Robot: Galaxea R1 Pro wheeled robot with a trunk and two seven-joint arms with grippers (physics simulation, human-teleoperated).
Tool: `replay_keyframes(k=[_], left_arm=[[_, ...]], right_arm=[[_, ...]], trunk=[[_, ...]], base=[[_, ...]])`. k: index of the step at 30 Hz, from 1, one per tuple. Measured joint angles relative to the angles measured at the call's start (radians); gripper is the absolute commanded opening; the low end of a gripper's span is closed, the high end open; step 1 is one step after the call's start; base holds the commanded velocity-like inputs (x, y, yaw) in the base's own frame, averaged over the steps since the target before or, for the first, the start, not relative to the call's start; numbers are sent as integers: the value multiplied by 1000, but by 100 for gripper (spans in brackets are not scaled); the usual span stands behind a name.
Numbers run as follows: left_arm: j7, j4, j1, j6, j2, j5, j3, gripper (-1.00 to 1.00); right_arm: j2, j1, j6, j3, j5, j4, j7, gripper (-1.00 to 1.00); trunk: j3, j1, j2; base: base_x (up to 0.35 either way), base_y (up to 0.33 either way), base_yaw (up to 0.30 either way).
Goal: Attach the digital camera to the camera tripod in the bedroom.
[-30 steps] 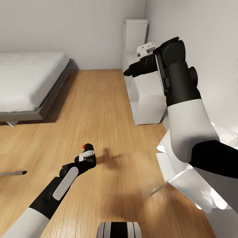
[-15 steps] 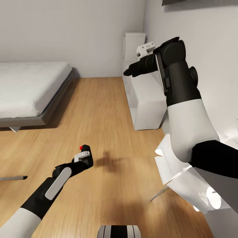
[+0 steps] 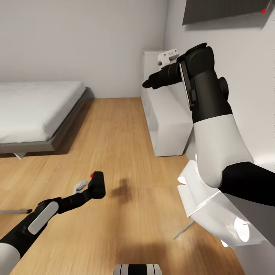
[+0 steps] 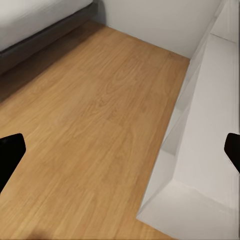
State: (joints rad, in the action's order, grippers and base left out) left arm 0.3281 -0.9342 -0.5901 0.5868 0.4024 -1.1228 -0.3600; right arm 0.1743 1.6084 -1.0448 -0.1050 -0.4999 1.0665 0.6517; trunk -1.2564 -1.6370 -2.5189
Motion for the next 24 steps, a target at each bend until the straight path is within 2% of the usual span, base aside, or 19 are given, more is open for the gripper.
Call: replay_keyframes(k=[2,3,8,15,24], left_arm=[[77,42,0,-8,7,7,0,-100],[140,77,0,-20,14,18,1,-100],[235,140,0,-55,34,45,1,-100],[264,205,0,-70,54,57,2,-100],[270,238,0,-72,63,56,3,-100]], right_arm=[[0,0,0,0,-1,0,0,100],[0,0,0,0,-1,1,0,100],[0,0,0,2,0,-3,0,100],[0,0,0,1,0,-1,-1,100],[0,0,0,1,-1,-1,-4,100]], trunk=[[8,1,0],[12,1,1],[31,4,2],[58,7,4],[93,11,6]], base=[[0,0,0],[0,0,0],[0,0,0],[0,0,0],[0,0,0]])
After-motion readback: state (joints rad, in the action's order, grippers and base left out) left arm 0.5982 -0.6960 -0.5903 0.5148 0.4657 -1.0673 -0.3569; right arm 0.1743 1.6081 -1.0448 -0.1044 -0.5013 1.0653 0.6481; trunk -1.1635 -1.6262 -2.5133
